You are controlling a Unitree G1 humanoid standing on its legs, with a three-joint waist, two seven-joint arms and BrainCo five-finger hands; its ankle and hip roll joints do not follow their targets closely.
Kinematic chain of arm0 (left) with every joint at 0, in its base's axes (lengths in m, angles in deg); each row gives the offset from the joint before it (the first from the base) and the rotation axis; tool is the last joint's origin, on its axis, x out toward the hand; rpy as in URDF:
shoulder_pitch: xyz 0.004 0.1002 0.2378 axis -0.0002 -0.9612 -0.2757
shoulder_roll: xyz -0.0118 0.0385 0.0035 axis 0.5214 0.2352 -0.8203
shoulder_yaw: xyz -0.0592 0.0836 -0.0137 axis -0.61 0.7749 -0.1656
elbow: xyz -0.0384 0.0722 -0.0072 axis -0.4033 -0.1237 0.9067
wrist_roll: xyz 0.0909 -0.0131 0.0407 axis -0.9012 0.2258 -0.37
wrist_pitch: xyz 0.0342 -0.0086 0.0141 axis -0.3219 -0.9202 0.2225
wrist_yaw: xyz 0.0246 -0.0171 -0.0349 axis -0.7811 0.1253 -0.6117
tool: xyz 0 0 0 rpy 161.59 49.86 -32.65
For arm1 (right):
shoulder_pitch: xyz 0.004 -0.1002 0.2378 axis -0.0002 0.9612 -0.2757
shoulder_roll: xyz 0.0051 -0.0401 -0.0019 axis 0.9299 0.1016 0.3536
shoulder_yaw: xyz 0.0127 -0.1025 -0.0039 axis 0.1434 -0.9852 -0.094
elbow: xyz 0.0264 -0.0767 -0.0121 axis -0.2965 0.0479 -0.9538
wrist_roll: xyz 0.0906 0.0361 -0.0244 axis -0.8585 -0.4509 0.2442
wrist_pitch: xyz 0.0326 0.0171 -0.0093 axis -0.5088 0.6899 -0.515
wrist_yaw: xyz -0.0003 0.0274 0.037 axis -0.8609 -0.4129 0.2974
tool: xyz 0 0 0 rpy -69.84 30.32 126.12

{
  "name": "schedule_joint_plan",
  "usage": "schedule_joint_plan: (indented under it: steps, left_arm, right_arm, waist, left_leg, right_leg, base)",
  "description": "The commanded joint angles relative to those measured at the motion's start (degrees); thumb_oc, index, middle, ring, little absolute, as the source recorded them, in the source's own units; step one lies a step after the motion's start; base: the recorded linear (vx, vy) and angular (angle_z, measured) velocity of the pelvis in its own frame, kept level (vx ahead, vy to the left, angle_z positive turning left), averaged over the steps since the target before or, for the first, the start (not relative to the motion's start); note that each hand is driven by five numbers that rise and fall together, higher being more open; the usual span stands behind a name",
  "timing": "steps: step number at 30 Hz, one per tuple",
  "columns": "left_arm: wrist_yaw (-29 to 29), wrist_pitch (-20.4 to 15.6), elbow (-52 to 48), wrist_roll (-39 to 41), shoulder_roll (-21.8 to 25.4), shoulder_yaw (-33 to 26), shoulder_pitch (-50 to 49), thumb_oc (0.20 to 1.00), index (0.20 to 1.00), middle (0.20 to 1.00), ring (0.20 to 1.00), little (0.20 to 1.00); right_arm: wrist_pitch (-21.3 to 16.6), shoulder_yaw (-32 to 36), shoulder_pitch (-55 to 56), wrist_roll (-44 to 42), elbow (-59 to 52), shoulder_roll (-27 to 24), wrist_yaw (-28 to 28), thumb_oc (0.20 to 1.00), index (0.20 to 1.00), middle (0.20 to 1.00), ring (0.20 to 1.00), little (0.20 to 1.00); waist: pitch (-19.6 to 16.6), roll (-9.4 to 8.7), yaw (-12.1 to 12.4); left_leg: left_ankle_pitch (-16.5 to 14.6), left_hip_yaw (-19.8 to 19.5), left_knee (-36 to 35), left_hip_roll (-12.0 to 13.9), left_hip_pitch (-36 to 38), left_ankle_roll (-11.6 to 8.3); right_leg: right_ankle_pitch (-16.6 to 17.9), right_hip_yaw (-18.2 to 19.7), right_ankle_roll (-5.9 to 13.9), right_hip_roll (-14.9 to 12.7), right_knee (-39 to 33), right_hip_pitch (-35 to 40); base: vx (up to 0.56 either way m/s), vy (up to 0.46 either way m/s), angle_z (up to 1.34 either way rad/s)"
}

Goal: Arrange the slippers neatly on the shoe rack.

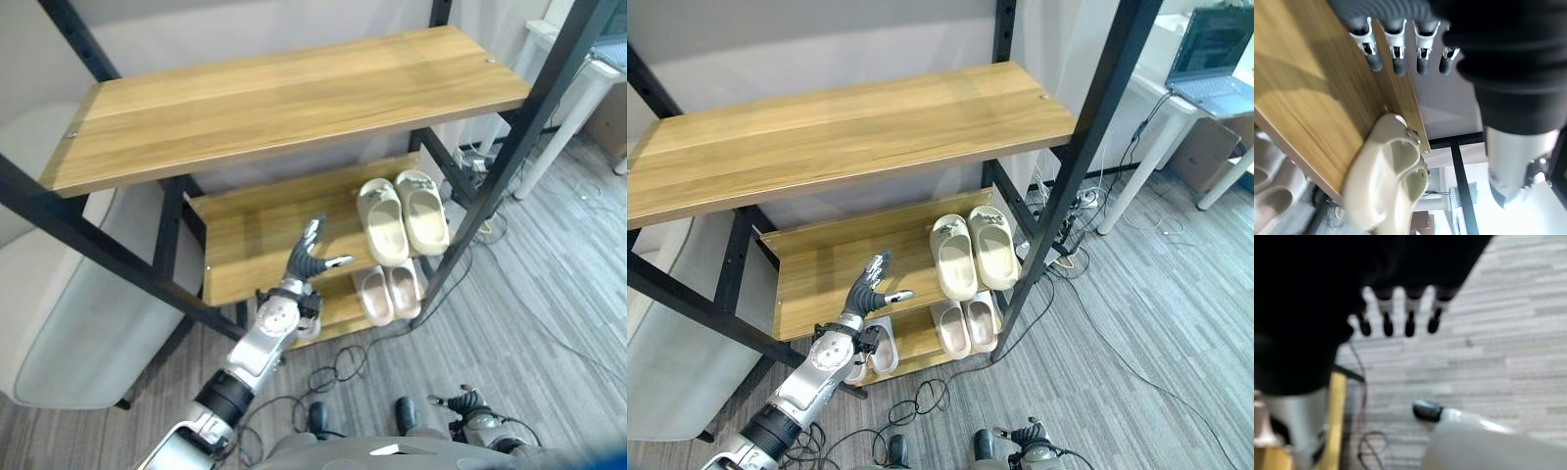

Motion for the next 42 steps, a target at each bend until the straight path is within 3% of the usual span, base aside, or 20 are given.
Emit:
schedule_joint_plan:
  steps: [1,14,21,28,42]
  left_arm:
    - [-2.1,-3.0,-3.3,-1.5,1.6,-1.8,1.2,1.0,1.0,1.0,1.0,1.0]
    - [-7.3,-3.5,-7.8,-1.1,8.6,-7.8,-5.8,1.0,1.0,1.0,1.0,1.0]
    - [-12.1,-2.9,-9.6,4.3,9.4,-9.0,-10.3,1.0,1.0,1.0,1.0,1.0]
    - [-15.7,-2.6,-11.1,2.6,13.5,-8.6,-12.7,1.0,1.0,1.0,1.0,1.0]
    - [-15.0,-2.2,0.8,-4.9,14.6,-10.4,-13.6,1.0,1.0,1.0,1.0,1.0]
  right_arm:
    - [-0.3,1.3,0.0,1.2,1.7,0.3,0.8,1.0,1.0,1.0,1.0,1.0]
    - [0.2,1.0,1.5,3.9,1.9,1.2,4.4,1.0,1.0,1.0,1.0,1.0]
    - [0.1,0.4,1.8,5.2,1.9,1.5,6.0,1.0,1.0,1.0,1.0,1.0]
    - [-0.1,0.0,1.8,5.6,2.0,1.6,7.1,1.0,1.0,1.0,1.0,1.0]
    - [-0.3,-0.4,2.6,6.8,2.4,0.3,8.0,1.0,1.0,1.0,1.0,1.0]
  waist:
    - [-1.9,1.76,2.2]
    - [-3.8,0.18,4.0]
    - [-4.3,-0.38,4.8]
    - [-4.5,-0.8,5.1]
    - [-4.3,-1.08,5.1]
  left_leg:
    - [-4.0,-2.6,0.5,-1.1,-0.6,-1.28]
    - [-4.5,-3.2,0.5,-0.9,1.4,-1.43]
    - [-4.7,-3.4,0.5,-0.7,2.3,-1.43]
    - [-4.7,-3.2,0.5,-0.5,2.5,-1.49]
    - [-4.6,-3.4,0.6,-0.1,2.7,-1.52]
  right_leg:
    - [-6.4,-4.7,2.18,1.1,3.9,-0.7]
    - [-6.1,-5.6,2.34,1.2,3.1,1.9]
    - [-6.1,-6.0,2.3,1.3,2.7,2.8]
    - [-6.0,-5.9,2.23,1.5,2.6,3.0]
    - [-6.5,-6.0,1.81,1.8,3.0,3.2]
  base:
    - [0.02,0.0,0.09]
    - [0.0,-0.003,0.03]
    - [0.0,0.0,0.0]
    - [0.0,0.0,0.0]
    - [0.0,0.0,0.0]
